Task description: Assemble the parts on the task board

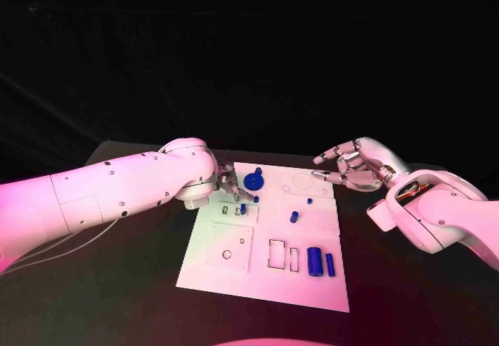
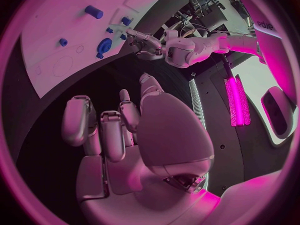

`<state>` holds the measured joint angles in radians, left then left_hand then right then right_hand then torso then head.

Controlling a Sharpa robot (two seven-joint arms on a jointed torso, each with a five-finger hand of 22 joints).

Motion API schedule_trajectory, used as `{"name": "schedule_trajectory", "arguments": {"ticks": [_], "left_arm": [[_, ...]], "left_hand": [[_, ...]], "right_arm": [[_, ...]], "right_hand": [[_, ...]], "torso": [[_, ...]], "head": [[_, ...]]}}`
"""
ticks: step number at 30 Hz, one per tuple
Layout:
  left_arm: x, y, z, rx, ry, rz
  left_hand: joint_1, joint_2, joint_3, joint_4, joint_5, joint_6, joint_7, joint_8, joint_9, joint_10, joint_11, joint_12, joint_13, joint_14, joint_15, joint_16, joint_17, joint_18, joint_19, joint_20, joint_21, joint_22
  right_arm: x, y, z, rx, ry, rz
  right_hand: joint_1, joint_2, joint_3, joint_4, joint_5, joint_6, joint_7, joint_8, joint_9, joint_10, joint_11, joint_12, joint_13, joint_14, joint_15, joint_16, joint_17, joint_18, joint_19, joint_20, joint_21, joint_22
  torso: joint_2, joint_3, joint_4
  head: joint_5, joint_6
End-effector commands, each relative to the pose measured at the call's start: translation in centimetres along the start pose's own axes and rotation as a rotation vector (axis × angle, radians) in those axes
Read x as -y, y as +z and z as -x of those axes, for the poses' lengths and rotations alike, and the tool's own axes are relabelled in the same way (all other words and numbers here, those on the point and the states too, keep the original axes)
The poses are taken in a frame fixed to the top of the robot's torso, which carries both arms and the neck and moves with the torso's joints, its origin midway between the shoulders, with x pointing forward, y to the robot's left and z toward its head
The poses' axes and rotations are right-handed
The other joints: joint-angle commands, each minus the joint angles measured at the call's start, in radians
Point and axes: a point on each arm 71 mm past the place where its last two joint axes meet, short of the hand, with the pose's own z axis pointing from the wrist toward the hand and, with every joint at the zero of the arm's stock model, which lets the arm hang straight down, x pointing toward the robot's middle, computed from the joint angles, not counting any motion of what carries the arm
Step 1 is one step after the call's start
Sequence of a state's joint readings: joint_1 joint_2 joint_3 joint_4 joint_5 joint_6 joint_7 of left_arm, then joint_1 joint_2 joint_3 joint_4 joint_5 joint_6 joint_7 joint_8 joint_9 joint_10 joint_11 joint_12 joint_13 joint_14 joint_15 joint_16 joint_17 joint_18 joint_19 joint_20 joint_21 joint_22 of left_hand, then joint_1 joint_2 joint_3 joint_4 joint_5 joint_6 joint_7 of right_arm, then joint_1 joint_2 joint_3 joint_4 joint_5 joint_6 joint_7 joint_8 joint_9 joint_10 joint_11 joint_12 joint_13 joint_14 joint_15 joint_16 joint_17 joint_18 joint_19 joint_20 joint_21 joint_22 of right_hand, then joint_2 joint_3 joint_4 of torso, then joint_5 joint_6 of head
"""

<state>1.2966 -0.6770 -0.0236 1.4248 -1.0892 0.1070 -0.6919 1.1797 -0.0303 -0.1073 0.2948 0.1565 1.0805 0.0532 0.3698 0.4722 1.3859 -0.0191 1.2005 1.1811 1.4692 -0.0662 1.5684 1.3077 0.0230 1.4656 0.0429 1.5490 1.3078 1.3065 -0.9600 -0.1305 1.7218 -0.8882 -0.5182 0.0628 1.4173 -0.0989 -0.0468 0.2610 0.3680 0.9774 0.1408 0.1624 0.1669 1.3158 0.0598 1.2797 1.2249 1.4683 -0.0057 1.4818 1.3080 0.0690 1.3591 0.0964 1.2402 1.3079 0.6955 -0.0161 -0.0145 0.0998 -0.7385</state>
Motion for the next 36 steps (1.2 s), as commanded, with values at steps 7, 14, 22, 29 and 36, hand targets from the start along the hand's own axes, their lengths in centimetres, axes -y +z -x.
{"name": "schedule_trajectory", "arguments": {"ticks": [7,14,22,29,36], "left_arm": [[-0.1,0.25,-0.16,-0.031,0.03,0.029],[0.09,0.46,-0.48,-0.055,0.042,0.022],[0.2,0.68,-0.72,-0.068,0.045,0.02],[0.42,0.67,-0.95,-0.083,0.048,0.015],[0.35,0.7,-1.02,-0.095,0.048,0.019]], "left_hand": [[-0.006,0.0,-0.005,-0.003,0.0,-0.01,-0.001,0.006,0.006,0.004,0.001,0.004,0.001,0.102,-0.006,0.002,0.263,-0.013,0.077,-0.008,0.005,0.218],[0.0,0.001,-0.005,-0.003,0.0,-0.016,0.0,0.007,0.012,0.003,0.002,0.005,0.002,0.102,-0.006,0.002,0.263,-0.013,0.078,-0.007,0.006,0.22],[0.006,0.004,-0.004,-0.004,0.0,-0.021,0.001,0.008,0.018,0.002,0.003,0.005,0.002,0.102,-0.005,0.002,0.263,-0.014,0.08,-0.007,0.006,0.222],[0.01,0.006,-0.004,-0.004,0.0,-0.022,0.001,0.009,0.021,0.001,0.003,0.004,0.002,0.102,-0.005,0.002,0.263,-0.014,0.08,-0.007,0.006,0.222],[0.018,0.01,-0.002,-0.005,0.0,-0.026,0.001,0.01,0.028,-0.001,0.003,0.004,0.002,0.102,-0.004,0.002,0.263,-0.014,0.08,-0.006,0.007,0.223]], "right_arm": [[0.02,-0.02,-0.04,-0.009,-0.008,-0.002],[0.04,-0.02,-0.03,-0.008,-0.009,-0.004],[0.09,-0.01,-0.02,-0.009,-0.009,-0.006],[0.1,-0.02,-0.04,-0.012,-0.011,-0.007],[0.14,-0.06,-0.02,-0.014,-0.013,-0.009]], "right_hand": [[-0.008,0.001,-0.005,-0.001,0.005,-0.004,0.0,0.003,0.001,-0.003,-0.002,-0.004,-0.001,0.056,-0.008,-0.005,0.087,0.014,-0.003,-0.001,-0.004,0.025],[-0.008,0.003,-0.005,-0.001,0.009,-0.007,0.0,0.003,0.002,-0.004,-0.002,-0.005,-0.002,0.055,-0.008,-0.009,0.081,0.015,-0.005,-0.001,-0.009,0.022],[-0.008,0.003,-0.005,-0.001,0.009,-0.007,0.0,0.003,0.002,-0.004,-0.002,-0.005,-0.002,0.054,-0.008,-0.011,0.078,0.016,-0.006,-0.001,-0.01,0.021],[-0.007,0.004,-0.005,-0.002,0.01,-0.007,0.0,0.004,0.002,-0.004,-0.002,-0.006,-0.002,0.053,-0.008,-0.013,0.075,0.017,-0.008,-0.001,-0.015,0.018],[-0.004,0.005,-0.004,-0.004,0.012,-0.007,0.0,0.005,0.003,-0.004,-0.003,-0.006,-0.003,0.053,-0.008,-0.014,0.074,0.016,-0.007,-0.001,-0.015,0.018]], "torso": [[0.001,0.0006,0.0003],[0.0,0.0006,0.0013],[0.001,0.0012,0.0011],[0.001,0.0008,0.0002],[0.0,0.0016,0.0004]], "head": [[0.001,-0.007],[0.001,-0.013],[0.002,-0.016],[0.003,-0.019],[0.003,-0.019]]}}
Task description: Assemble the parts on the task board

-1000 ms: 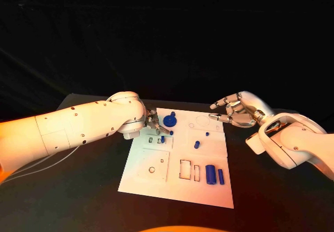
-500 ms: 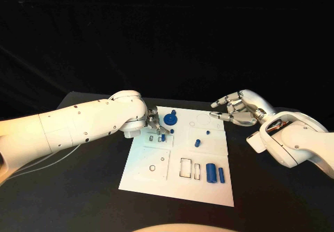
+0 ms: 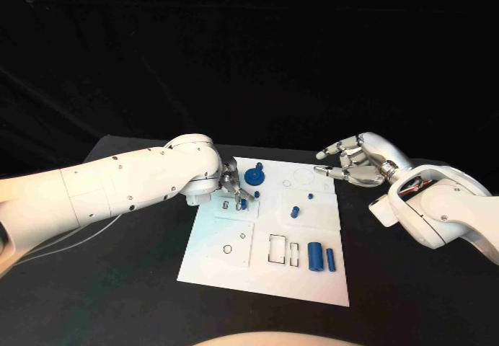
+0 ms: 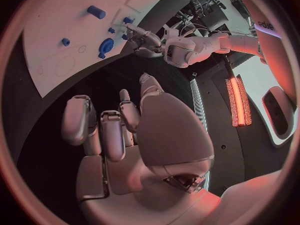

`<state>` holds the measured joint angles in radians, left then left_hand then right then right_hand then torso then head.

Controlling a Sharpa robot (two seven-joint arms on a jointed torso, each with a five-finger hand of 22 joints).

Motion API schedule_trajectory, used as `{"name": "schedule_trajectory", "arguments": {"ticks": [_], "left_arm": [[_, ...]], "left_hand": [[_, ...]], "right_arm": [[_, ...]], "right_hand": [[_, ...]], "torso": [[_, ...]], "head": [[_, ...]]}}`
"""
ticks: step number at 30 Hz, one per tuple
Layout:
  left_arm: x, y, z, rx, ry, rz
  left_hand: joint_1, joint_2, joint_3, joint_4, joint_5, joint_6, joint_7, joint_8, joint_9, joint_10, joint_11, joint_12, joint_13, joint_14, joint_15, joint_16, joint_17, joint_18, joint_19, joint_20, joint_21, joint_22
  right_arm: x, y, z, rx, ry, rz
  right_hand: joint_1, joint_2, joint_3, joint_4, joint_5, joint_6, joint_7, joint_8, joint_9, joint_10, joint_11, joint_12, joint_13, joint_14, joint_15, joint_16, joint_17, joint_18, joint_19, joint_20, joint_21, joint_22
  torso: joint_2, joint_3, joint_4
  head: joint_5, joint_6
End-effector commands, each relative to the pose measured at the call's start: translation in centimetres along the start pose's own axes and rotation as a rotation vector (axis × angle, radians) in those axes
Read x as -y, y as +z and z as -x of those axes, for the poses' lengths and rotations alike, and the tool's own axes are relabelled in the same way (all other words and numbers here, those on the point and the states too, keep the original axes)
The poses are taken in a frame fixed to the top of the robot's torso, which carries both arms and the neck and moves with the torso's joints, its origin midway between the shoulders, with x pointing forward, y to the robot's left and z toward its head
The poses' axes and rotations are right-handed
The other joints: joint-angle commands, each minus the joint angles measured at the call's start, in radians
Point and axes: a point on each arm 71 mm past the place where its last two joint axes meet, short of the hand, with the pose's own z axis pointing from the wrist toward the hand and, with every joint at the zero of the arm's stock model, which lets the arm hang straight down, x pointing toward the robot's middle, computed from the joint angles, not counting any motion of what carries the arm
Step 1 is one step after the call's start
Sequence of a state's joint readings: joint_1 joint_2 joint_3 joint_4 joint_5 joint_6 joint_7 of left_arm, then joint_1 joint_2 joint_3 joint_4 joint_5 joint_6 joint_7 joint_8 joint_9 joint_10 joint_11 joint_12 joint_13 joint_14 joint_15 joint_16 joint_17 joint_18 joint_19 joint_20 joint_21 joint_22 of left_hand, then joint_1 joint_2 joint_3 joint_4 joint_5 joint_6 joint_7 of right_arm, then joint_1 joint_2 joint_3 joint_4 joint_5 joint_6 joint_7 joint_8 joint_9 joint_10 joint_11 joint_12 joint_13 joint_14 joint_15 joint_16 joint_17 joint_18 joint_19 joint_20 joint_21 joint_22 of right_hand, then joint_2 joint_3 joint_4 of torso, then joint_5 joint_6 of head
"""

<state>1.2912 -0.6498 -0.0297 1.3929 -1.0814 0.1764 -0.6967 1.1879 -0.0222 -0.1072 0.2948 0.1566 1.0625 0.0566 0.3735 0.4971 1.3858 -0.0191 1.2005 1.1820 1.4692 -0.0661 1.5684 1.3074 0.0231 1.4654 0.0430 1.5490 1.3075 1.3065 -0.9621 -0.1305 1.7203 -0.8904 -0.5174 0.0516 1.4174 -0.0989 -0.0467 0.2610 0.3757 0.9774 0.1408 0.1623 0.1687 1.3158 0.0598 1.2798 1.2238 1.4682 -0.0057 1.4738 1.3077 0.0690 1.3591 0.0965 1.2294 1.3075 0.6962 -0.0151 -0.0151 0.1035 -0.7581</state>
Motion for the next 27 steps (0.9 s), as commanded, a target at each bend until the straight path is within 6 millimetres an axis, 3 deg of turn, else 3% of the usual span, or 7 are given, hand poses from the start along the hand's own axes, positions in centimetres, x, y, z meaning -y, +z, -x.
{"name": "schedule_trajectory", "arguments": {"ticks": [1,27], "left_arm": [[0.09,0.01,-0.24,-0.031,0.008,0.006],[0.28,0.28,-0.43,-0.054,0.014,0.003]], "left_hand": [[0.012,0.003,-0.002,-0.005,0.0,-0.009,-0.002,0.007,0.005,-0.001,0.003,0.004,0.002,0.102,-0.004,0.002,0.263,-0.014,0.08,-0.006,0.007,0.223],[0.073,0.025,0.028,-0.007,0.002,-0.028,0.001,0.007,0.037,-0.006,0.006,0.002,0.003,0.102,-0.002,0.002,0.263,-0.014,0.08,-0.003,0.007,0.225]], "right_arm": [[-0.03,-0.04,-0.1,-0.015,-0.011,0.003],[0.0,0.0,-0.15,-0.021,-0.011,0.0]], "right_hand": [[-0.004,0.005,-0.004,-0.004,0.004,-0.007,0.0,0.005,0.001,-0.005,-0.003,-0.007,-0.002,0.053,-0.008,-0.006,0.074,0.017,-0.008,-0.001,-0.005,0.019],[0.002,0.01,-0.002,-0.009,0.02,-0.007,-0.001,0.008,0.004,-0.003,-0.003,-0.007,-0.002,0.053,-0.009,-0.008,0.074,0.017,-0.007,-0.002,-0.01,0.017]], "torso": [[0.0,0.0005,0.0012],[0.001,-0.0001,0.0004]], "head": [[-0.002,0.0],[0.001,-0.004]]}}
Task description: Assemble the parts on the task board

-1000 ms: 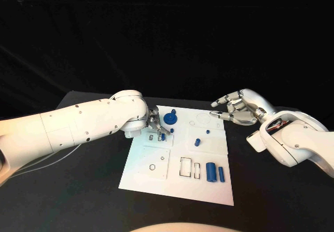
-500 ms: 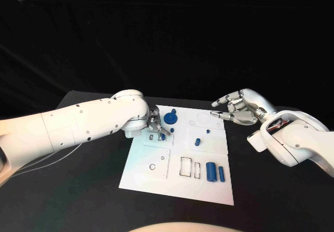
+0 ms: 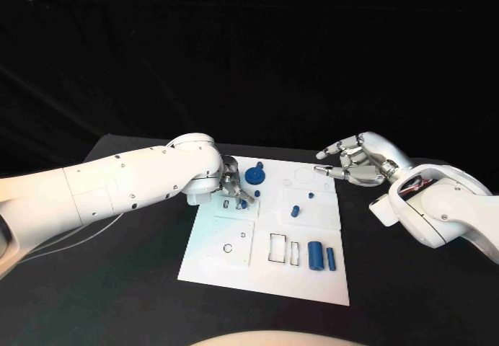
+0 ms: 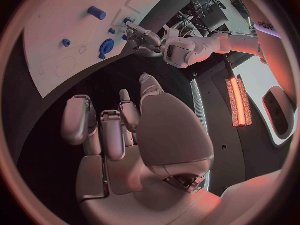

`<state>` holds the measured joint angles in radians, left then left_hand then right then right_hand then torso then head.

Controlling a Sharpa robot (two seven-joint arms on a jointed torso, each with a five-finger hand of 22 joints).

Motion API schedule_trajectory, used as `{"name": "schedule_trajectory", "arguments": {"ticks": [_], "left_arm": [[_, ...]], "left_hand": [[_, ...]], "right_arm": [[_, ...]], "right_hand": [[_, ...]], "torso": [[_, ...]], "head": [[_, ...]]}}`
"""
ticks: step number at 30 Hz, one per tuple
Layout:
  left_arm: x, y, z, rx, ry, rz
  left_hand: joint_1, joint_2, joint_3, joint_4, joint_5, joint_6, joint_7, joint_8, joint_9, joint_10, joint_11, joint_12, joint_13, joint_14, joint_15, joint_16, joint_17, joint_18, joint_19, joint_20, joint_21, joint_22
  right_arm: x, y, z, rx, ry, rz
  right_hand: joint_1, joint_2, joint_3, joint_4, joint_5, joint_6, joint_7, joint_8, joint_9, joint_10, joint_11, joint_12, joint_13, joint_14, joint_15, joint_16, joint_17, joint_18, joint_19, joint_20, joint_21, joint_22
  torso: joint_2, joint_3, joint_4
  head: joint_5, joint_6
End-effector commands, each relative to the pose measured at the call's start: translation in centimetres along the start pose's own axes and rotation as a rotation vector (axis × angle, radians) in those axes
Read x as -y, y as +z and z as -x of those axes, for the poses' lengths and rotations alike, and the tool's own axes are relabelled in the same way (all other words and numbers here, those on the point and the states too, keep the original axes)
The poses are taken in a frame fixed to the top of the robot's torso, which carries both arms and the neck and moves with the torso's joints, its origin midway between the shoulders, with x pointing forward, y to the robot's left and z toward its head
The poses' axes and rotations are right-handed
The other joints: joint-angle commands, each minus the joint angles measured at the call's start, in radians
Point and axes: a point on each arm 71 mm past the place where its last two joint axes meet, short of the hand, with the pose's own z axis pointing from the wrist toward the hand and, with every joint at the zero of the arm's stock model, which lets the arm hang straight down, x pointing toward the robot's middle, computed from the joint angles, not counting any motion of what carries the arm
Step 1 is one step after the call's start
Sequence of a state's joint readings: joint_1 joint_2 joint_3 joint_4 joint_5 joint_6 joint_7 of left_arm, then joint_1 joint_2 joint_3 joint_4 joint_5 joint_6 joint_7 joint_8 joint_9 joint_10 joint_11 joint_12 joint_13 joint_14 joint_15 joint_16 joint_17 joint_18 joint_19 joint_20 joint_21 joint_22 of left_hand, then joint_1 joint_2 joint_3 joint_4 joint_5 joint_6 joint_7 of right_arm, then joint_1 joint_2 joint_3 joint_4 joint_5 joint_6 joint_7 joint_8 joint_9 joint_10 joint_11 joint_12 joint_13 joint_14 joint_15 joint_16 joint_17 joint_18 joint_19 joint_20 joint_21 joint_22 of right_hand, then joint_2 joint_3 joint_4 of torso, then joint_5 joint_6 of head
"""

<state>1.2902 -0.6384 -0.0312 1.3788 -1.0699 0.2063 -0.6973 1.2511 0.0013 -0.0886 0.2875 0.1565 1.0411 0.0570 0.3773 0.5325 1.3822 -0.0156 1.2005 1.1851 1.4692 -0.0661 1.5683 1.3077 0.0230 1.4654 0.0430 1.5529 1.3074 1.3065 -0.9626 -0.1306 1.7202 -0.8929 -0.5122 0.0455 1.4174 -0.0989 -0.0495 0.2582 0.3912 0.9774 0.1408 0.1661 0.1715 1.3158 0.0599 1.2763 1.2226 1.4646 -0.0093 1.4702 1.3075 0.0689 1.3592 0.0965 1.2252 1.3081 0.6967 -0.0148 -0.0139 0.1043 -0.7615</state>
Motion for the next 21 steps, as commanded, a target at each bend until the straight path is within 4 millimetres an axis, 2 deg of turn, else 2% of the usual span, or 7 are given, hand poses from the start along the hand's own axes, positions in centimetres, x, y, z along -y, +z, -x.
{"name": "schedule_trajectory", "arguments": {"ticks": [1,6,9,13,18,20,21], "left_arm": [[0.11,0.04,-0.19,-0.024,0.003,0.001],[0.08,0.07,-0.19,-0.026,-0.007,0.0],[0.08,0.08,-0.19,-0.027,-0.013,-0.003],[0.1,0.09,-0.17,-0.026,-0.019,-0.01],[0.05,0.11,-0.18,-0.033,-0.039,-0.019],[0.0,0.11,-0.21,-0.04,-0.051,-0.023],[-0.04,0.1,-0.22,-0.043,-0.056,-0.024]], "left_hand": [[0.014,0.005,0.012,0.0,0.002,-0.007,0.001,0.003,0.003,-0.003,0.003,0.001,0.0,0.102,-0.002,0.002,0.263,-0.014,0.081,-0.003,0.003,0.225],[0.056,0.025,0.048,-0.002,0.004,-0.014,0.0,-0.003,0.013,-0.006,0.002,-0.002,-0.001,0.102,-0.003,0.002,0.263,-0.014,0.08,-0.002,0.003,0.224],[0.099,0.04,0.087,-0.009,0.006,-0.019,-0.003,-0.009,0.019,-0.008,-0.001,-0.004,-0.001,0.102,-0.005,0.002,0.263,-0.014,0.079,-0.003,0.003,0.223],[0.143,0.044,0.136,-0.015,0.008,-0.026,-0.004,-0.017,0.022,-0.012,-0.003,-0.01,-0.004,0.102,-0.007,0.002,0.263,-0.013,0.077,-0.004,0.001,0.22],[0.192,0.028,0.228,-0.015,0.011,-0.032,-0.003,-0.026,0.029,-0.017,-0.003,-0.02,-0.009,0.102,-0.008,0.002,0.263,-0.012,0.073,-0.006,-0.001,0.215],[0.202,0.007,0.282,-0.008,0.011,-0.033,-0.001,-0.029,0.035,-0.018,-0.002,-0.023,-0.011,0.102,-0.007,0.002,0.263,-0.012,0.072,-0.006,-0.001,0.215],[0.196,-0.012,0.326,0.001,0.009,-0.031,0.0,-0.029,0.041,-0.017,-0.001,-0.025,-0.012,0.102,-0.003,0.002,0.263,-0.011,0.072,-0.006,-0.001,0.214]], "right_arm": [[-0.05,0.01,-0.13,-0.017,-0.009,0.005],[-0.02,0.01,-0.15,-0.019,-0.01,0.002],[-0.01,0.01,-0.17,-0.022,-0.011,0.0],[0.02,0.02,-0.18,-0.024,-0.012,-0.001],[0.04,0.04,-0.18,-0.026,-0.013,-0.002],[0.06,0.04,-0.18,-0.026,-0.014,-0.002],[0.07,0.04,-0.17,-0.025,-0.014,-0.002]], "right_hand": [[0.001,0.01,0.001,-0.006,0.005,-0.007,-0.001,0.004,0.001,-0.003,-0.003,-0.003,0.0,0.057,-0.006,-0.004,0.074,0.017,-0.007,-0.002,-0.006,0.016],[0.002,0.01,0.001,-0.006,0.009,-0.008,-0.001,0.004,0.002,-0.003,-0.004,-0.004,-0.002,0.057,-0.006,-0.006,0.072,0.017,-0.007,-0.002,-0.007,0.015],[0.004,0.01,0.001,-0.008,0.042,-0.01,-0.001,0.006,0.004,-0.004,-0.004,-0.007,-0.004,0.057,-0.006,-0.007,0.072,0.017,-0.006,-0.003,-0.011,0.014],[0.004,0.01,0.002,-0.009,0.05,-0.01,-0.001,0.007,0.004,-0.004,-0.004,-0.007,-0.003,0.058,-0.007,-0.008,0.072,0.017,-0.005,-0.003,-0.012,0.014],[0.008,0.009,0.005,-0.01,0.087,-0.011,-0.001,0.008,0.006,-0.004,-0.005,-0.007,-0.004,0.058,-0.007,-0.009,0.072,0.017,-0.003,-0.004,-0.015,0.013],[0.009,0.008,0.006,-0.011,0.104,-0.012,-0.001,0.009,0.007,-0.004,-0.005,-0.008,-0.004,0.059,-0.008,-0.009,0.072,0.017,-0.002,-0.005,-0.016,0.014],[0.009,0.008,0.007,-0.01,0.107,-0.012,-0.001,0.009,0.007,-0.003,-0.005,-0.008,-0.004,0.059,-0.008,-0.009,0.073,0.017,-0.002,-0.005,-0.017,0.013]], "torso": [[0.0,-0.0004,-0.0003],[0.0,0.0002,0.0],[0.0,0.0002,0.0003],[0.0,0.0,0.0006],[0.0,0.0002,0.0001],[-0.001,0.0003,0.0],[-0.001,0.0004,-0.0002]], "head": [[-0.001,-0.002],[-0.002,-0.003],[-0.002,-0.004],[-0.001,-0.006],[-0.001,-0.006],[-0.001,-0.006],[-0.001,-0.006]]}}
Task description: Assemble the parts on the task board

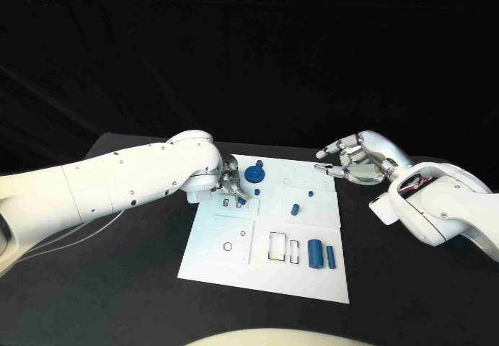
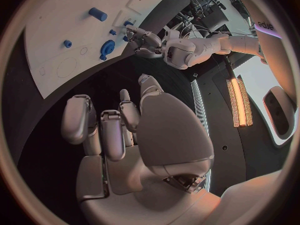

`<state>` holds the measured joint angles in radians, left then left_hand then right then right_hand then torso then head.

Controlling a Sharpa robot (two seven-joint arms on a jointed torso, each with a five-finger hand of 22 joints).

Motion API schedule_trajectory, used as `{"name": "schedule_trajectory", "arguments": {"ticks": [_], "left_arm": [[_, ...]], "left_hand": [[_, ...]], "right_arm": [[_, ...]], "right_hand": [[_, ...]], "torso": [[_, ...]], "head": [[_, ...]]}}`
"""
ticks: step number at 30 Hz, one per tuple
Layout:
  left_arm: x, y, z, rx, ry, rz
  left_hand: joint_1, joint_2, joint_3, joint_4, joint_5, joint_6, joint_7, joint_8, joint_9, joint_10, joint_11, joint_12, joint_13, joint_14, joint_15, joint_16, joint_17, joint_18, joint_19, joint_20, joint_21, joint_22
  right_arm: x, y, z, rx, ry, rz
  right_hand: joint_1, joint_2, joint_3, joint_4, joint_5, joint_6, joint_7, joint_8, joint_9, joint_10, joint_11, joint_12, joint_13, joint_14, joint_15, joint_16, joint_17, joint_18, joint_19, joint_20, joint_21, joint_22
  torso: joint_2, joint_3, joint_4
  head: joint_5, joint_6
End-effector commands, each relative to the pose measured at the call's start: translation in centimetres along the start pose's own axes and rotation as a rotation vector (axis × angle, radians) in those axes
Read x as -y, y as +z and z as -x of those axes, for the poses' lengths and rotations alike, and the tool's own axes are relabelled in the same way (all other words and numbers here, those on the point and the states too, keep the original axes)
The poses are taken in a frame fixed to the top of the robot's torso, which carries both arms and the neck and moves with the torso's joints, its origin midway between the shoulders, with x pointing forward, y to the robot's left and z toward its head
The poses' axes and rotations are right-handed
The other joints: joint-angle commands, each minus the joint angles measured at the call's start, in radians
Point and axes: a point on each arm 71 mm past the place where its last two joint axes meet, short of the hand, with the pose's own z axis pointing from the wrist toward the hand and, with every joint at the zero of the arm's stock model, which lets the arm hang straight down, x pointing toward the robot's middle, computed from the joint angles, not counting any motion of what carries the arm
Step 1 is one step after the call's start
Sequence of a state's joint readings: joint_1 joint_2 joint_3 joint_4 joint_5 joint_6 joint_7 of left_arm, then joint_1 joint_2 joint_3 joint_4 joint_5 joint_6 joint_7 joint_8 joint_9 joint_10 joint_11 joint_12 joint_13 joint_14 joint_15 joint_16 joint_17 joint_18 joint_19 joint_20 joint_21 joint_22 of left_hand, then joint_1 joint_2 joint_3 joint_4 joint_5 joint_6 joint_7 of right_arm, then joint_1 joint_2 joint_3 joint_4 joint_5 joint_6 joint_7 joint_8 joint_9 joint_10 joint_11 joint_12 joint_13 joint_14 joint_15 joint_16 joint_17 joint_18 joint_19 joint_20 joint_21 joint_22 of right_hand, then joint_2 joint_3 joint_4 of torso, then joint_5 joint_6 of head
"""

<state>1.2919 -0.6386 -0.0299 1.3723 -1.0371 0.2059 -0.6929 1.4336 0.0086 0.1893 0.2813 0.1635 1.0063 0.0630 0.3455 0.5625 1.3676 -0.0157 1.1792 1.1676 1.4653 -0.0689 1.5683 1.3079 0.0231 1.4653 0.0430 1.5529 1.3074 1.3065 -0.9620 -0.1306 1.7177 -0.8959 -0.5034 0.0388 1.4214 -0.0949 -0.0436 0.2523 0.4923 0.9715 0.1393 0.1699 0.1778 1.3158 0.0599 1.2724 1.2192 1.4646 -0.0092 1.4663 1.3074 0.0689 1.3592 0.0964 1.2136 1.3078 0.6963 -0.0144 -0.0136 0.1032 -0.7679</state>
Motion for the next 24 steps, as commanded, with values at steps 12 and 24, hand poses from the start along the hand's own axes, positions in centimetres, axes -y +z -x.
{"name": "schedule_trajectory", "arguments": {"ticks": [12,24], "left_arm": [[-1.0,-0.5,-0.3,-0.034,-0.112,-0.025],[-1.4,-1.4,-0.1,0.048,-0.154,-0.062]], "left_hand": [[-0.036,-0.109,0.258,-0.017,-0.08,0.006,-0.008,0.006,0.054,0.002,-0.001,-0.013,0.0,0.106,-0.002,0.002,0.263,-0.011,0.071,-0.004,-0.002,0.213],[-0.065,-0.145,0.336,-0.039,-0.079,0.006,-0.01,0.013,0.077,-0.001,-0.004,-0.029,-0.015,0.106,-0.005,0.002,0.263,-0.011,0.071,-0.005,-0.002,0.214]], "right_arm": [[0.0,0.0,-0.1,-0.016,-0.012,0.002],[0.1,0.0,0.0,-0.011,-0.015,0.004]], "right_hand": [[0.006,0.003,0.003,-0.004,0.016,-0.006,0.0,0.006,0.002,-0.003,-0.005,-0.004,-0.001,0.059,-0.008,-0.006,0.073,0.017,-0.002,-0.005,-0.006,0.013],[0.005,0.003,0.003,-0.003,0.022,-0.003,0.0,0.008,0.003,-0.001,-0.006,-0.003,0.001,0.059,-0.008,-0.005,0.075,0.016,0.0,-0.005,-0.005,0.015]], "torso": [[0.0,0.0003,0.0015],[0.001,-0.0011,0.0022]], "head": [[0.004,0.003],[0.009,0.003]]}}
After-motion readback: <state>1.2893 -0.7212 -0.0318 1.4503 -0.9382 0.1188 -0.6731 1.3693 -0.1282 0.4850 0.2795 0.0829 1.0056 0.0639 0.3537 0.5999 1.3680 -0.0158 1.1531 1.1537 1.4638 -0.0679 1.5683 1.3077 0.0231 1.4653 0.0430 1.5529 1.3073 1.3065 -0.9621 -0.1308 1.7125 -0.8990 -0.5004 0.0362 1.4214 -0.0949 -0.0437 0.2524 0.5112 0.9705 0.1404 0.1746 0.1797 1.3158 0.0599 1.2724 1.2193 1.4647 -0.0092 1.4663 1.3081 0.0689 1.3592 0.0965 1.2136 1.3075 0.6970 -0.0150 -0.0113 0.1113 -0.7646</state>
